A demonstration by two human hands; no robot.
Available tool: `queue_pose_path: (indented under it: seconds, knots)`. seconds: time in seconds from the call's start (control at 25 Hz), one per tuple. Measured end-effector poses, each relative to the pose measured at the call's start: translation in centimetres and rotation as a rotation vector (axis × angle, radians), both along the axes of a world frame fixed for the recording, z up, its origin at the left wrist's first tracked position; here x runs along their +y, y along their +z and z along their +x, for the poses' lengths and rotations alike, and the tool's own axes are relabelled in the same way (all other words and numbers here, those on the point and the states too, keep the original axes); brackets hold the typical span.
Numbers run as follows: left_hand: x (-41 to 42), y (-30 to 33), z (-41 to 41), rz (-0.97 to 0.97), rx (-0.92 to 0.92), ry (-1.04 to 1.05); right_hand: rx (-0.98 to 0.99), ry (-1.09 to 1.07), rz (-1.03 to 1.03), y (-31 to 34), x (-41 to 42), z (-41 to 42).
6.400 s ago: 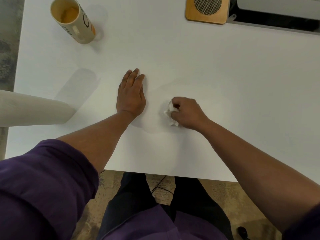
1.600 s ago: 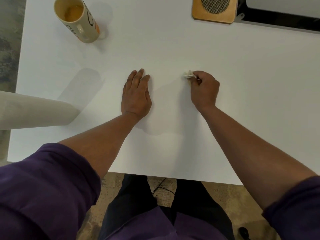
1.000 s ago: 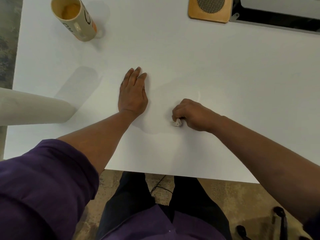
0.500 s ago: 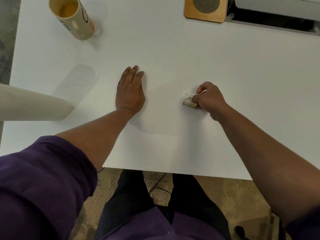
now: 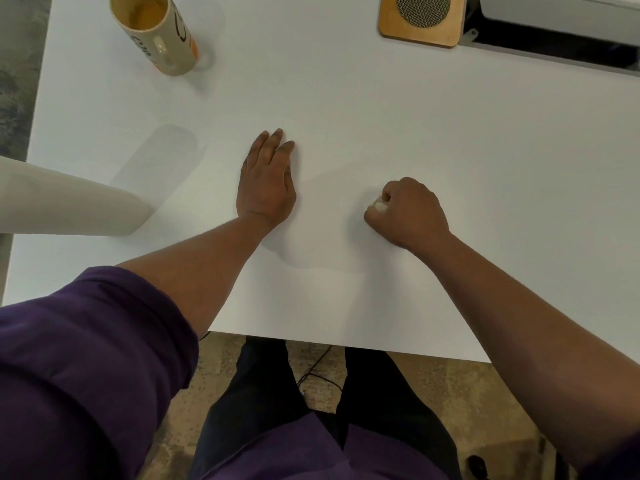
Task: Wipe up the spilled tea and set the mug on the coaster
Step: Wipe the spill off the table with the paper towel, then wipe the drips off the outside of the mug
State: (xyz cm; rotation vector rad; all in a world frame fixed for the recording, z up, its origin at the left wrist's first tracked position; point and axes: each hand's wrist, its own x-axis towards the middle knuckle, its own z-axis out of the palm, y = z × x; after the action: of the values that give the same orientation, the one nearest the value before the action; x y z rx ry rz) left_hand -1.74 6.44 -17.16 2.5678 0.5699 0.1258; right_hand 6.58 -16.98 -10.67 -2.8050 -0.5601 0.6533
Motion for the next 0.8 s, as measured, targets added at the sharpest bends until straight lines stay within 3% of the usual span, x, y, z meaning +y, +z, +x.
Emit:
queue_pose_path:
  seconds: [0.2,0.32,0.52,0.68,0.8]
  knots:
    - [0.0,0.0,0.0,-0.015,-0.008,-0.002,-0.068,0.17,-0.036,-0.3,0.4,-2.4]
    - [0.1,0.2,0.0,-0.033,-0.021,0.007,0.104,0.157,0.044,0.0,1.8,-3.8]
    - [0.4,0.8,0.3,-0.201,-0.145,0.087,0.61,-0.482,0.566,0.8,6.2,-1.3]
    - [3.2,3.4,2.5,-0.56,-0.304,0.505,0.665,-0.561,0.716,0.9,10.0,1.7]
    - [7.7,5.6,5.2,-0.626,-0.451,0.802,0.659,-0.561,0.765,1.0,12.6,3.3]
